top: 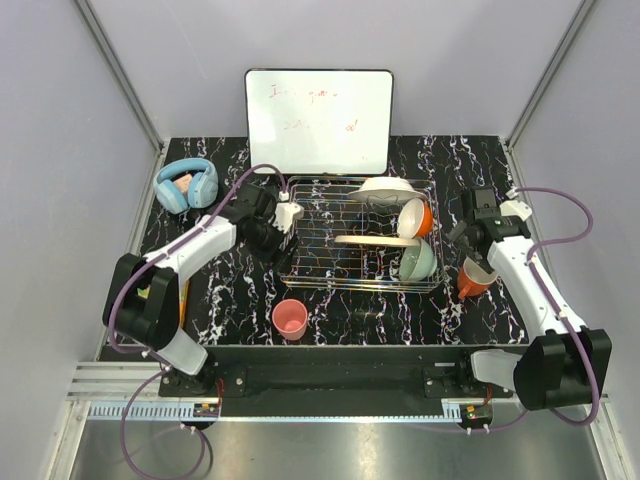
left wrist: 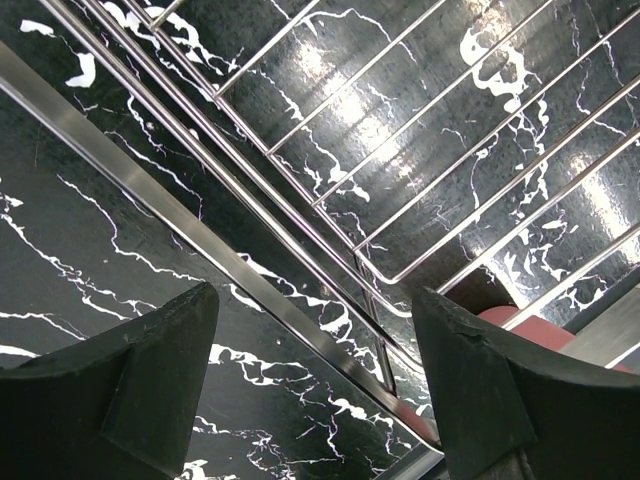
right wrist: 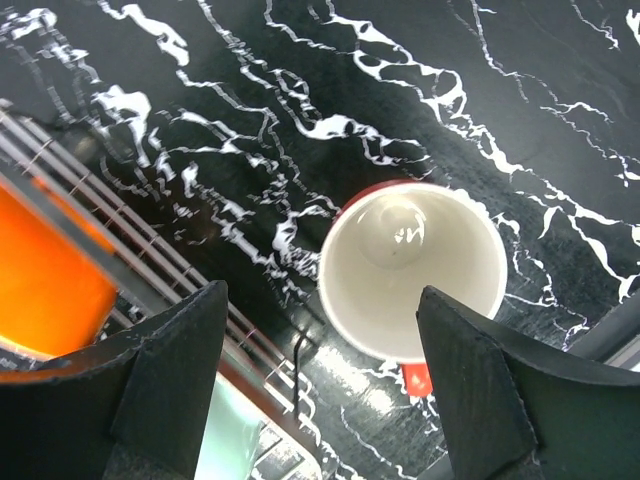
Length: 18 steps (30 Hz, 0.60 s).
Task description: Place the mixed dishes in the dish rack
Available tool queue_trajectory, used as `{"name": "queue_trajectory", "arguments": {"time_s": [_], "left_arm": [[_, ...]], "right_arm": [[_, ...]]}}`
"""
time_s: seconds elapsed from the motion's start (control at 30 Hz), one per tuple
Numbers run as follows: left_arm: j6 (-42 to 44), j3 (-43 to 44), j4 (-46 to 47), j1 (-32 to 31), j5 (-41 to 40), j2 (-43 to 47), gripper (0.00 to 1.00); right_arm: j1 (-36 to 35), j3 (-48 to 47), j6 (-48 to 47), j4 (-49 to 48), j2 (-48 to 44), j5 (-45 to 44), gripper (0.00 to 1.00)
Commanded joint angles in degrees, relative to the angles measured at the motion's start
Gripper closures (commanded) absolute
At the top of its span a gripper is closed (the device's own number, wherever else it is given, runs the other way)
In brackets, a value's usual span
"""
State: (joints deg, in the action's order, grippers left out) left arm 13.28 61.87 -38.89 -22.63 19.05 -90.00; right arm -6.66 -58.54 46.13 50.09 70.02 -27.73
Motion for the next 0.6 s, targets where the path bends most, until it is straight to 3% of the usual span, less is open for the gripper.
{"name": "queue_trajectory", "arguments": {"time_s": [0.0,0.27,0.57], "left_arm": [[1.66,-1.4,-4.17,-0.31,-0.68,3.68,0.19],[0.96,-3.15,-5.23,-1.62,1.87,6.5,0.19],[2.01,-1.67,-7.95,-1.98,2.05,7.9,0.18]], "right_arm": [[1.73,1.33,-1.3,-3.06,1.08,-0.31,0.17],[3.75,1.77,-1.92,-5.96,5.38,1.09,0.2],[4.54,1.5,-2.71,-8.42,10.39,1.27,0.34]]}}
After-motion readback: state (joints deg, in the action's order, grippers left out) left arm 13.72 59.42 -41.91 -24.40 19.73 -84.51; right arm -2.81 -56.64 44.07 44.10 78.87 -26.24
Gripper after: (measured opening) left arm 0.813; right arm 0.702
